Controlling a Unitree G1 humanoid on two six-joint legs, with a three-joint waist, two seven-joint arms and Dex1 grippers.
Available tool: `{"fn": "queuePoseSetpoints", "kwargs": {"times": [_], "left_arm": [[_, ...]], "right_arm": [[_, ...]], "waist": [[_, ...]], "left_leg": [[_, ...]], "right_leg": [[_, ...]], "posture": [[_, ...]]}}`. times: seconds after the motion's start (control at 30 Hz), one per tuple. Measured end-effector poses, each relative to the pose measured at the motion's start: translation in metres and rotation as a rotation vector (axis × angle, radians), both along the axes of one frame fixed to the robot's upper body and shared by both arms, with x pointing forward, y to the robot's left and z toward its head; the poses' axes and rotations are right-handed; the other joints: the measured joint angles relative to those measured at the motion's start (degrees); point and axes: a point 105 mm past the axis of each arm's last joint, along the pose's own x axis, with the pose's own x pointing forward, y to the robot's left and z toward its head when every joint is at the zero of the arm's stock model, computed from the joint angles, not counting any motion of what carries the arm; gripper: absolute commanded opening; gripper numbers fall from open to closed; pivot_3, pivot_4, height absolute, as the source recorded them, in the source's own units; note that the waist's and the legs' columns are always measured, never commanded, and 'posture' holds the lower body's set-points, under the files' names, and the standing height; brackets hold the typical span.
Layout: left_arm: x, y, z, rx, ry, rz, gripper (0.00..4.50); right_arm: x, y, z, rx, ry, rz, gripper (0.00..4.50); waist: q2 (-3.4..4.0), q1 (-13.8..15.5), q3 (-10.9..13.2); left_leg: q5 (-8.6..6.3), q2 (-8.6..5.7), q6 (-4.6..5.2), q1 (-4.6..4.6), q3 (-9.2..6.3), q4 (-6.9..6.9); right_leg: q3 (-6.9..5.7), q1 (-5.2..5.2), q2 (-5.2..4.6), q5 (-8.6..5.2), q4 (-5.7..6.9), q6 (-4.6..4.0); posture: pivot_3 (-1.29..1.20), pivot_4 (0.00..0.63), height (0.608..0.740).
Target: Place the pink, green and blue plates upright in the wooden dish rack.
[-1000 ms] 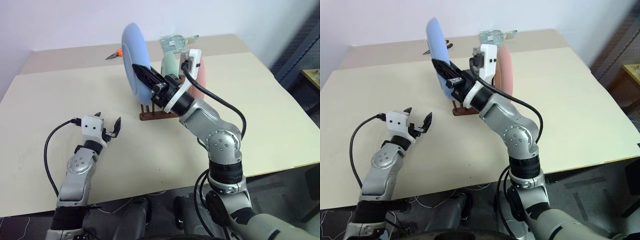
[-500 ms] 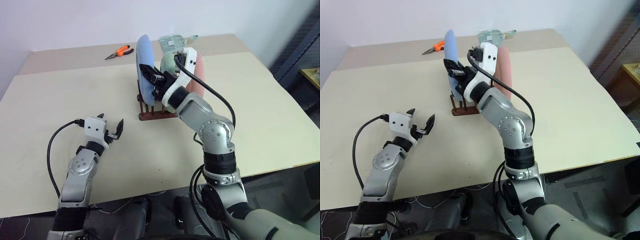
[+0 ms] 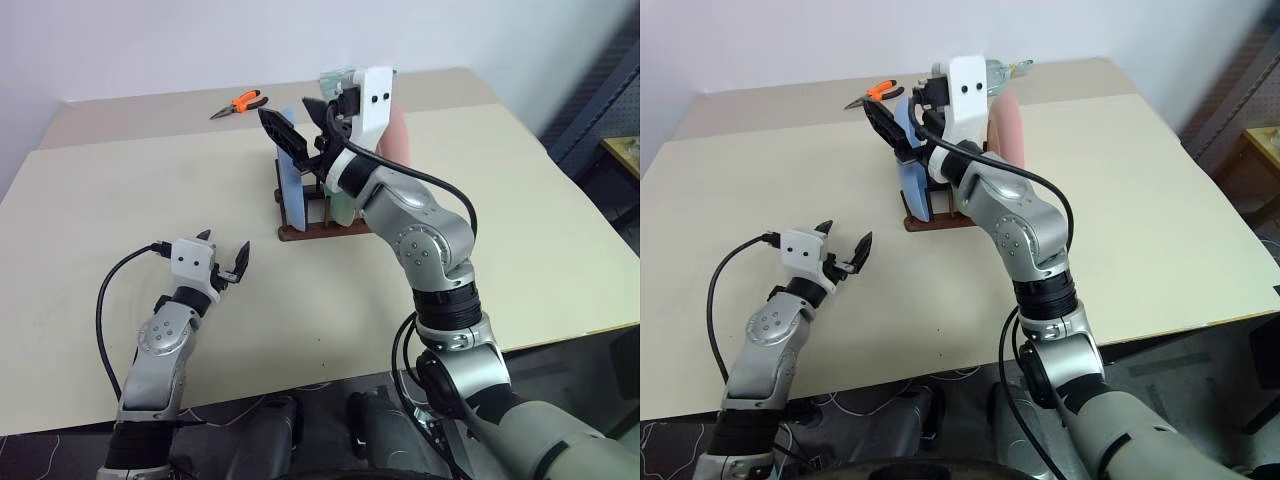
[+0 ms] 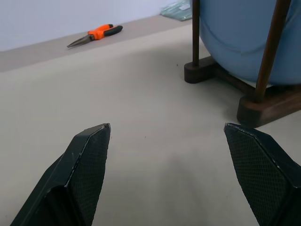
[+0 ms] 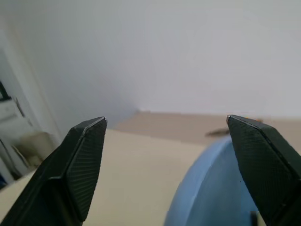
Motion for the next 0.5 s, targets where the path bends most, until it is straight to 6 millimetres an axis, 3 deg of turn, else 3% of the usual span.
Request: {"fn": "queuePoseSetpoints", "kwargs": {"times": [0.1,0.17,0.3,0.37,0.43,0.5], "left_arm": [[0.0,-0.001,-0.001,-0.006,0.001,0.0,3.99],[0.0,-0.002,0.0,-0.001,-0.001,-0.001,3.99],[-0.001,0.002,0.001,0.021,-0.004,0.004,3.99],[0.0,0.003,0.003,0.034,-0.007,0.004,3.99],[0.0,0.008,0.001,0.057,0.003,0.007,3.99],[0.0,0.014,-0.002,0.075,0.017,0.017,3.99]], "right_arm": [[-0.007,-0.009,0.021,-0.072,-0.178,-0.016,4.14],[-0.014,-0.027,0.038,-0.108,-0.303,-0.043,4.14],[-0.007,-0.1,0.05,-0.173,-0.39,-0.228,4.14],[0.001,-0.147,0.036,-0.235,-0.339,-0.334,4.14],[0.009,-0.196,0.009,-0.298,-0.226,-0.431,4.14],[0.01,-0.231,-0.021,-0.324,-0.106,-0.485,4.14]], "waist": [[0.0,0.1,0.0],[-0.01,0.3,0.0],[-0.05,0.8,0.0],[-0.05,1.3,0.0],[-0.04,1.6,0.0],[-0.03,1.5,0.0]], "left_leg": [[0.0,0.0,0.0,0.0,0.0,0.01],[-0.01,0.0,0.0,0.0,-0.04,0.04],[-0.03,-0.01,0.04,0.0,-0.06,0.11],[-0.04,0.0,0.06,0.0,-0.05,0.1],[-0.05,0.0,0.08,0.0,-0.04,0.11],[-0.05,0.02,0.1,0.0,-0.03,0.11]], "right_leg": [[-0.03,0.01,0.0,0.0,-0.01,0.0],[-0.05,0.07,-0.01,0.0,-0.06,0.0],[-0.09,0.2,-0.06,0.0,-0.14,0.01],[-0.09,0.22,-0.07,-0.01,-0.16,0.0],[-0.09,0.25,-0.09,-0.01,-0.19,-0.01],[-0.08,0.26,-0.09,-0.02,-0.21,-0.01]], "posture": [[0.0,0.15,0.729],[0.0,0.15,0.729],[0.0,0.15,0.729],[0.0,0.15,0.729],[0.0,0.15,0.729],[0.0,0.15,0.729]]}}
